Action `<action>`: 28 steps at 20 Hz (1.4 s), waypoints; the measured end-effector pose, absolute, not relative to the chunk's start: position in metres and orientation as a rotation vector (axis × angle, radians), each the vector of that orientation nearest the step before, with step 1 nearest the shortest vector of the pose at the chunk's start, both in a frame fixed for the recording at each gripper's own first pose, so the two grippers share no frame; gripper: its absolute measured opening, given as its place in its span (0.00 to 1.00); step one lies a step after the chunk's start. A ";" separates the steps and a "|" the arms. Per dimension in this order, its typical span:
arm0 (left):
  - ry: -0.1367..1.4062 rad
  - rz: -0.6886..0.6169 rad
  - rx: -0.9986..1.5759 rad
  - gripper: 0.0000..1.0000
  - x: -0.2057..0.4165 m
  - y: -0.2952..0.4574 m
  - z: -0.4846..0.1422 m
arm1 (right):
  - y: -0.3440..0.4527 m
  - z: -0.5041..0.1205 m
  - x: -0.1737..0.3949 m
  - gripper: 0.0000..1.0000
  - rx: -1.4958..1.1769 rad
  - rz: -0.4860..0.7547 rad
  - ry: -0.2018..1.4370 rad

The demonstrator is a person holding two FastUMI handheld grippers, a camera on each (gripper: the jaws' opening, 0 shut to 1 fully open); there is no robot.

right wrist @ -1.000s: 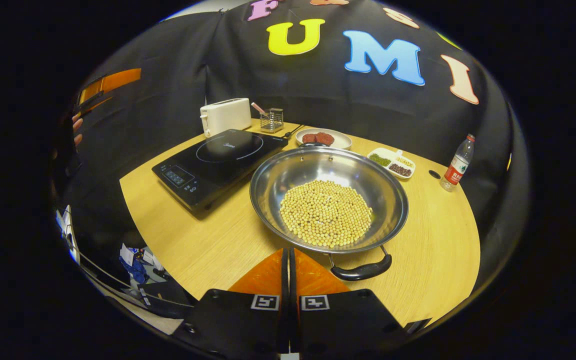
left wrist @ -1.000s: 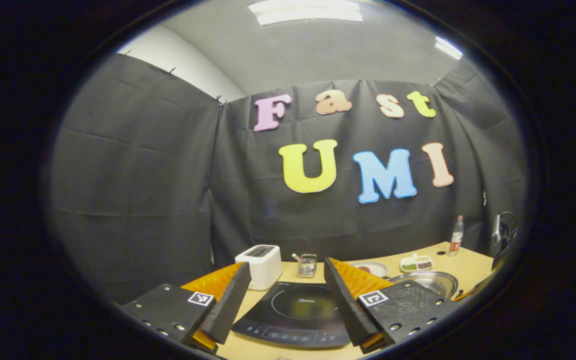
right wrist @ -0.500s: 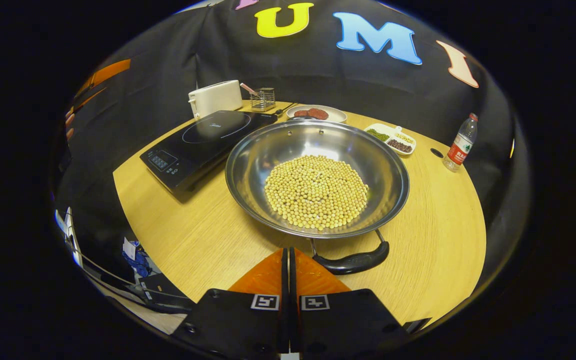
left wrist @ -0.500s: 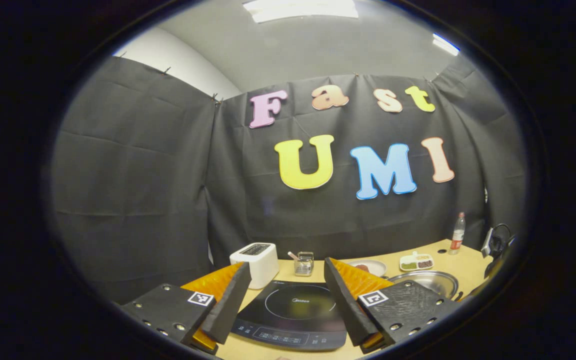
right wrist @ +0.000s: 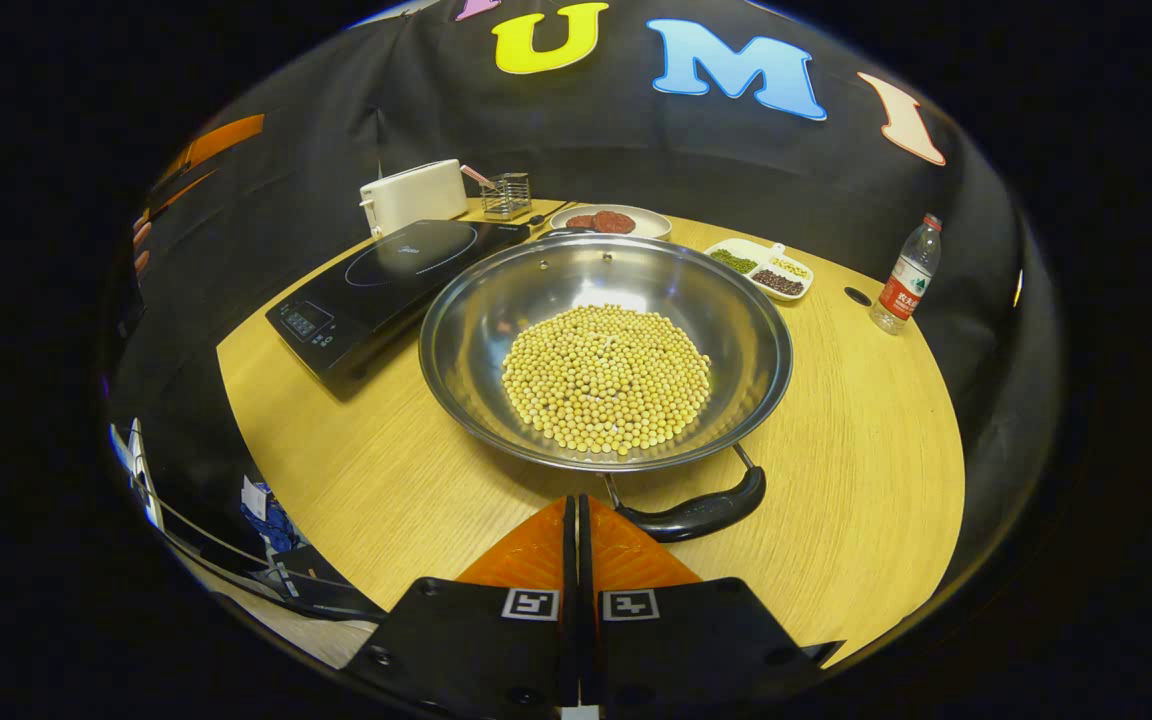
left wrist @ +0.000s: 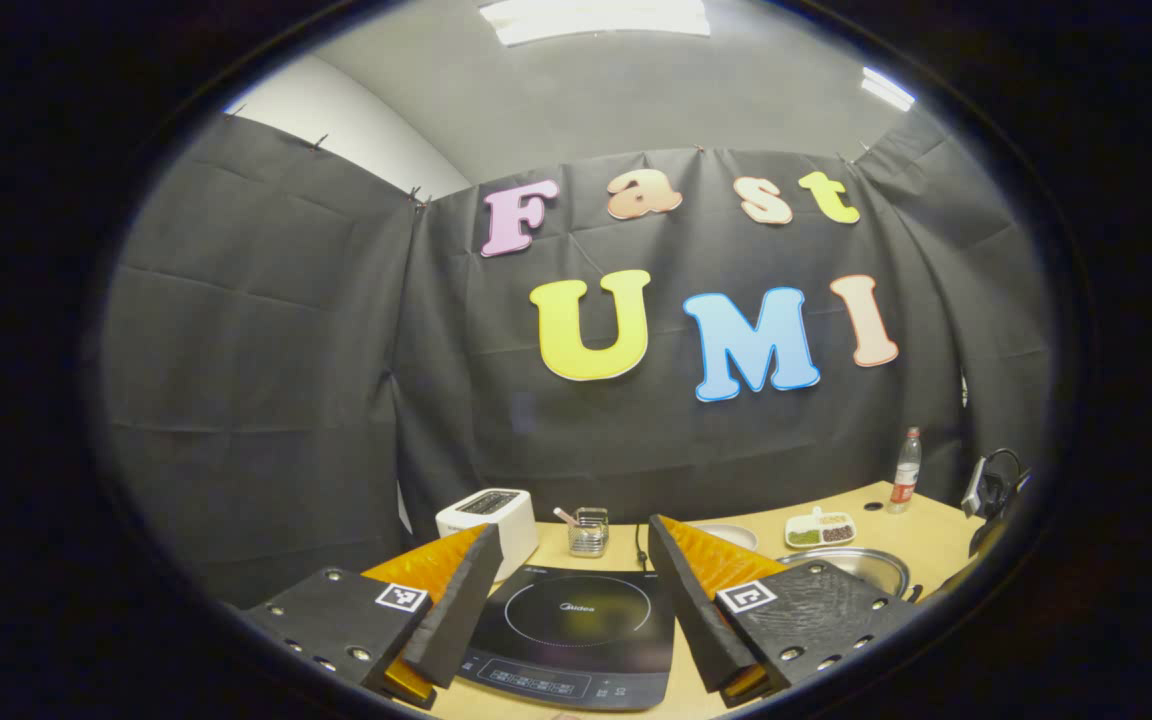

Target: First push the handle of the pot to place it horizontally, then grasp the pot with both hands and set it on the induction cooktop.

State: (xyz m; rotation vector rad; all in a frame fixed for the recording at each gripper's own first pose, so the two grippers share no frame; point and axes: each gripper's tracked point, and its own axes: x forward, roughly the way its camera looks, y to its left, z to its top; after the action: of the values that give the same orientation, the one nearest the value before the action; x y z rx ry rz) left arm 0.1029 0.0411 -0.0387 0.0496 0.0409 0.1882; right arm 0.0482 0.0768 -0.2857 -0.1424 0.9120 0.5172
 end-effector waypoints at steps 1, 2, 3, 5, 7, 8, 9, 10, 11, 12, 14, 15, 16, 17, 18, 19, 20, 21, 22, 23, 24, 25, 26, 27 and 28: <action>0.039 0.186 0.050 0.87 0.104 0.039 -0.039 | 0.073 -0.286 0.051 0.02 -0.144 0.511 0.913; 0.040 0.184 0.050 0.89 0.105 0.037 -0.038 | 0.070 -0.287 0.053 0.02 -0.144 0.504 0.915; 0.042 0.184 0.050 0.89 0.107 0.035 -0.040 | 0.066 -0.288 0.057 0.02 -0.144 0.496 0.917; 0.046 0.183 0.047 0.87 0.109 0.030 -0.042 | 0.058 -0.288 0.063 0.02 -0.141 0.481 0.919; 0.047 0.184 0.052 0.87 0.110 0.026 -0.041 | 0.052 -0.287 0.069 0.02 -0.132 0.466 0.917; 0.049 0.185 0.053 0.87 0.112 0.024 -0.042 | 0.049 -0.288 0.072 0.02 -0.127 0.458 0.915; 0.050 0.186 0.054 0.87 0.112 0.024 -0.042 | 0.047 -0.288 0.076 0.02 -0.123 0.452 0.914; 0.052 0.187 0.055 0.87 0.114 0.021 -0.042 | 0.045 -0.288 0.078 0.02 -0.120 0.447 0.912; 0.053 0.189 0.056 0.87 0.112 0.020 -0.043 | 0.042 -0.287 0.082 0.02 -0.120 0.442 0.910; 0.055 0.190 0.058 0.89 0.113 0.018 -0.043 | 0.039 -0.289 0.084 0.00 -0.126 0.439 0.911; 0.059 0.192 0.062 0.87 0.115 0.014 -0.045 | 0.033 -0.290 0.090 0.00 -0.125 0.434 0.909; 0.061 0.192 0.064 0.87 0.116 0.011 -0.046 | 0.030 -0.291 0.093 0.02 -0.121 0.430 0.909; 0.064 0.192 0.067 0.87 0.116 0.008 -0.047 | 0.027 -0.291 0.094 0.02 -0.118 0.425 0.908; 0.065 0.193 0.071 0.87 0.118 0.006 -0.045 | 0.024 -0.292 0.098 0.02 -0.114 0.419 0.907; 0.066 0.195 0.074 0.87 0.119 0.005 -0.046 | 0.021 -0.293 0.101 0.02 -0.111 0.412 0.907; 0.068 0.197 0.076 0.87 0.120 0.004 -0.047 | 0.018 -0.294 0.105 0.02 -0.108 0.406 0.908; 0.071 0.200 0.077 0.87 0.120 0.002 -0.048 | 0.014 -0.295 0.108 0.02 -0.105 0.399 0.909; 0.073 0.203 0.077 0.87 0.120 0.001 -0.049 | 0.011 -0.296 0.111 0.02 -0.101 0.393 0.910; 0.076 0.205 0.078 0.89 0.121 0.000 -0.049 | 0.008 -0.297 0.114 0.02 -0.099 0.387 0.911; 0.078 0.209 0.080 0.89 0.123 -0.001 -0.051 | 0.005 -0.298 0.117 0.02 -0.095 0.380 0.914; 0.080 0.211 0.082 0.87 0.124 -0.003 -0.051 | 0.002 -0.300 0.120 0.02 -0.092 0.375 0.918; 0.081 0.214 0.084 0.87 0.124 -0.004 -0.052 | 0.000 -0.300 0.124 0.02 -0.089 0.371 0.920; 0.083 0.217 0.086 0.87 0.124 -0.005 -0.051 | -0.002 -0.301 0.126 0.02 -0.086 0.368 0.921; 0.085 0.220 0.087 0.87 0.125 -0.006 -0.053 | -0.004 -0.301 0.128 0.02 -0.086 0.366 0.924; 0.087 0.223 0.088 0.87 0.125 -0.007 -0.054 | -0.005 -0.304 0.131 0.02 -0.086 0.363 0.924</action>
State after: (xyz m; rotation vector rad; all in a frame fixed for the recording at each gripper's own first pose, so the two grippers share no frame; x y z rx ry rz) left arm 0.1253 -0.0071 -0.0537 0.0880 0.0870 0.2230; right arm 0.1307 -0.0050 -0.3038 -0.0863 0.9237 0.3635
